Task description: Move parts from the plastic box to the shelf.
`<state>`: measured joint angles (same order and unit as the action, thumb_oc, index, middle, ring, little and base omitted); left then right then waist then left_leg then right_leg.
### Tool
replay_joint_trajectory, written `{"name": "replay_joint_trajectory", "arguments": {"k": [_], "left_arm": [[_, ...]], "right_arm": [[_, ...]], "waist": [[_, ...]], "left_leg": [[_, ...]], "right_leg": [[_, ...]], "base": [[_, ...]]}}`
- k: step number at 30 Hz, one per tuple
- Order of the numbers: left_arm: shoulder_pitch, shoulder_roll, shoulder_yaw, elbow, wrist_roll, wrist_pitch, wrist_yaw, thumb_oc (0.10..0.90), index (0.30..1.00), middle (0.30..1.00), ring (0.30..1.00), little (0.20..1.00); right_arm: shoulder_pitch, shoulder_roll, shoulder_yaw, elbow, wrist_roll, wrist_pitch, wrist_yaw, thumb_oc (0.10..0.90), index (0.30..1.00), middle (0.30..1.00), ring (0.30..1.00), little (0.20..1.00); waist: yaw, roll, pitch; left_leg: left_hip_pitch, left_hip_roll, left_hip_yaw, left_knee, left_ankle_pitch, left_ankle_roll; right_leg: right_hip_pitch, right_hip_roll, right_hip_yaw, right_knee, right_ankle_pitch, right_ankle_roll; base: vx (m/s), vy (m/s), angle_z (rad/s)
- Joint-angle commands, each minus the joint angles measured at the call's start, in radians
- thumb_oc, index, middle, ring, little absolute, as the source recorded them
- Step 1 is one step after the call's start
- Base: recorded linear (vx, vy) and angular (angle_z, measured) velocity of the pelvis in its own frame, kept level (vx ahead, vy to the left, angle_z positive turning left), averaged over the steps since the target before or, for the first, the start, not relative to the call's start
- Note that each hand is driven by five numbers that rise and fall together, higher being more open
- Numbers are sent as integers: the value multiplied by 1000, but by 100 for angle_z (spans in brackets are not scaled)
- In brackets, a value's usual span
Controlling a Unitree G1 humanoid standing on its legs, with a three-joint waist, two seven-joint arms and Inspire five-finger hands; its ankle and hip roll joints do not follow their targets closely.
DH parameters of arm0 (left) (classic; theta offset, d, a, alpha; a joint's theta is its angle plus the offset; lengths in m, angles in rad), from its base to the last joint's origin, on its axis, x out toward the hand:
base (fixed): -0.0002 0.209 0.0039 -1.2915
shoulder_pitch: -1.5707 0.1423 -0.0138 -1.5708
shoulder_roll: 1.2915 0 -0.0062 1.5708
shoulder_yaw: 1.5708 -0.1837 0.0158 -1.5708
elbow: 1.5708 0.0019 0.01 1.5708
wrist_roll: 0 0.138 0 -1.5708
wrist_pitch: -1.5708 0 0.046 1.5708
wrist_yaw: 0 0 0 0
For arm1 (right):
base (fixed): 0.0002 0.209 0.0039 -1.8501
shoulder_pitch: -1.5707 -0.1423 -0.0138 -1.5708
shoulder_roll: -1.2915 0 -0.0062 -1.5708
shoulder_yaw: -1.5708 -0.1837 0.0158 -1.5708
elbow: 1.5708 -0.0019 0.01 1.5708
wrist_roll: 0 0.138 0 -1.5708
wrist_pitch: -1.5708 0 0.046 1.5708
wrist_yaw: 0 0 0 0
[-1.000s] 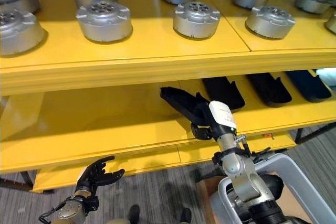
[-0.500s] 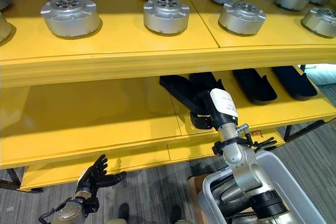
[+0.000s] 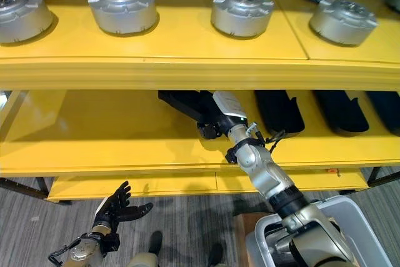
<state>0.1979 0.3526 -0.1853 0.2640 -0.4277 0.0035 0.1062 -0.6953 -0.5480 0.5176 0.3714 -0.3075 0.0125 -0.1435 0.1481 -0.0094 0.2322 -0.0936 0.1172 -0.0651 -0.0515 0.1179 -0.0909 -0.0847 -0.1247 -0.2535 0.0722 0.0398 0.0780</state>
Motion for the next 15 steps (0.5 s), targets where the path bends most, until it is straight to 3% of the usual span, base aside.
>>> {"name": "replay_joint_trajectory", "arguments": {"k": [1, 6, 15], "left_arm": [[-77, 84, -20, -97, -28, -101, 13, 900, 1000, 1000, 1000, 1000], [-114, 110, -45, -102, -46, -112, 20, 900, 1000, 1000, 1000, 1000], [-153, 122, -86, -106, -75, -117, 31, 900, 1000, 1000, 1000, 1000]], "right_arm": [[-213, -20, -56, -56, 77, -29, -105, 400, 300, 300, 300, 300], [-315, -20, -65, 84, 157, -13, -142, 400, 300, 300, 300, 300], [-464, -14, -81, 354, 302, 6, -193, 400, 300, 300, 300, 300]], "waist": [[28, -7, 37], [51, -1, 78], [67, 25, 127]], "left_leg": [[12, 47, 51, 116, -118, 20], [-142, 5, 1, 272, -164, 22], [-265, -18, -22, 428, -229, 42]], "right_leg": [[-123, -109, 12, 223, -51, 39], [-212, -134, 11, 321, -72, 32], [-323, -153, 33, 454, -122, 21]], "base": [[-214, 4, 24], [-122, 12, 32], [-37, 29, 9]]}}
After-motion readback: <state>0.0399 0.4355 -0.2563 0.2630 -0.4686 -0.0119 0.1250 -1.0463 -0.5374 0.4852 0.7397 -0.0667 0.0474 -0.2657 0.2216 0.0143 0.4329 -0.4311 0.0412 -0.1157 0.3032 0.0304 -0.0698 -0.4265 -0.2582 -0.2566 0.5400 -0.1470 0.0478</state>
